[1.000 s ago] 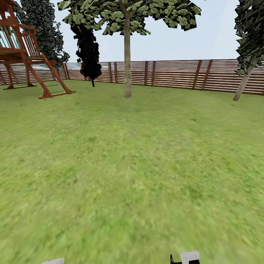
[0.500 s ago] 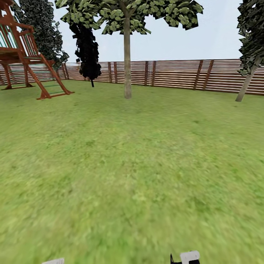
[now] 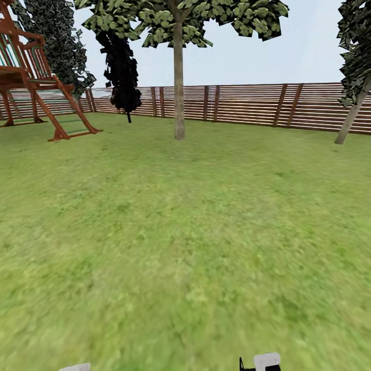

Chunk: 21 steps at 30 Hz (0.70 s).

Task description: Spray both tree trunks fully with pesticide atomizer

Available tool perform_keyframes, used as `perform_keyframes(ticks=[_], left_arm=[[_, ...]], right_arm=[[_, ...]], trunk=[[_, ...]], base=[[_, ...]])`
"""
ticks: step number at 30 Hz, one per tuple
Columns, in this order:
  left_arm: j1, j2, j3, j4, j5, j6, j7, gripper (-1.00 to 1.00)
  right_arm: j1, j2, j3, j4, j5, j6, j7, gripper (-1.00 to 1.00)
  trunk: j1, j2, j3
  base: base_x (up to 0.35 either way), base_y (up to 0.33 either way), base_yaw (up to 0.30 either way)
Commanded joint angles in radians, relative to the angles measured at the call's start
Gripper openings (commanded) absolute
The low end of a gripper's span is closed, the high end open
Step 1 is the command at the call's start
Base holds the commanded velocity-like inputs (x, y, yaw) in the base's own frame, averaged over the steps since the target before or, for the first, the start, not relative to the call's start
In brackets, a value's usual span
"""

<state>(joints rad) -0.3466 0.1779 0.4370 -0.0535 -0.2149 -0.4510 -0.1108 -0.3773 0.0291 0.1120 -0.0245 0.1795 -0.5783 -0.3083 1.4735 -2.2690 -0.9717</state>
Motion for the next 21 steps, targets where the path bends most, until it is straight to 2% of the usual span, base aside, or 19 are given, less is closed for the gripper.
perform_keyframes(ticks=[1,21], left_arm=[[0.000,0.000,0.000,0.000,0.000,0.000,0.000,-1.00],[0.000,-0.001,-0.001,0.001,-0.001,0.000,0.000,-1.00]], right_arm=[[0.000,0.000,0.000,0.000,0.000,0.000,0.000,1.00],[0.000,0.000,0.000,0.000,0.000,0.000,0.000,1.00]], trunk=[[0.000,0.000,0.000],[0.000,0.000,0.000]], base=[[0.338,0.000,0.000],[0.338,0.000,0.000]])
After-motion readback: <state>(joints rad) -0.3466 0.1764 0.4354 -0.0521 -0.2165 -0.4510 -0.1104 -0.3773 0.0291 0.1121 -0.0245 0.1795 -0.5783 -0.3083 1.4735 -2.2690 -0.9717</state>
